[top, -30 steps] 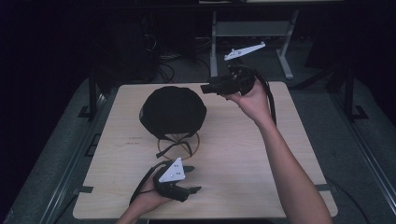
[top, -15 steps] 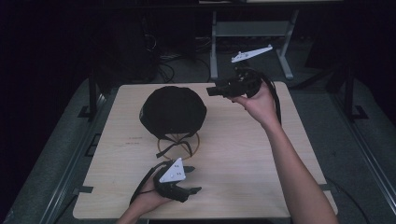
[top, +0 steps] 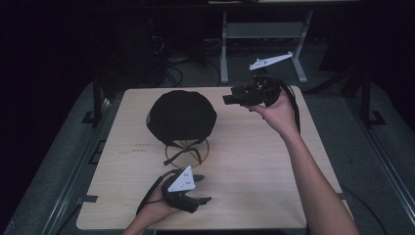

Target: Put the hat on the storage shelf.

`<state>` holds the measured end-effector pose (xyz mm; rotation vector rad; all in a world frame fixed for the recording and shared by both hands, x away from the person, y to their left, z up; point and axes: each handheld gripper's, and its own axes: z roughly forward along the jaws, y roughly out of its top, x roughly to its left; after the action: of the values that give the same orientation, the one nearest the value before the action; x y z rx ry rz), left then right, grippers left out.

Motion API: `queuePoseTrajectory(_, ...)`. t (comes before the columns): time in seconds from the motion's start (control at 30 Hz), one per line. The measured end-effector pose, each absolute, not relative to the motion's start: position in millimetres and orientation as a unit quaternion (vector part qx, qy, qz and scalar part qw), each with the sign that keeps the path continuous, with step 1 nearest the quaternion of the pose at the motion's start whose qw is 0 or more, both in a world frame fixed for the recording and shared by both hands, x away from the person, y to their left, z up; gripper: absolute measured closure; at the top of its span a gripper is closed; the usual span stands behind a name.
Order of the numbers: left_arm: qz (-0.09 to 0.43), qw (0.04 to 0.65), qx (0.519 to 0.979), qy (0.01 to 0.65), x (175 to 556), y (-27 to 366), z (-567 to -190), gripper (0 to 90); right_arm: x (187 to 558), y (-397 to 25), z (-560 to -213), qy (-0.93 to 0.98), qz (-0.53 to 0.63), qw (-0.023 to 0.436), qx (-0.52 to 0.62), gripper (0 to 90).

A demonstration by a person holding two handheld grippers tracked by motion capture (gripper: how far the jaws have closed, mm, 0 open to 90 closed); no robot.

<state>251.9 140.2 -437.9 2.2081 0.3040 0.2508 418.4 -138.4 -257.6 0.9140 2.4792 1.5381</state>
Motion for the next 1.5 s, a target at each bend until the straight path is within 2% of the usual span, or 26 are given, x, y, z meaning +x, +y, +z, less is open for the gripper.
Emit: queuePoseTrajectory(1.5, 0.103, 0.432, 0.887, 0.125, 252, 141, -439, 28.0, 404, -174, -290, 0.808, 0.488, 0.031, 0.328, 41.9)
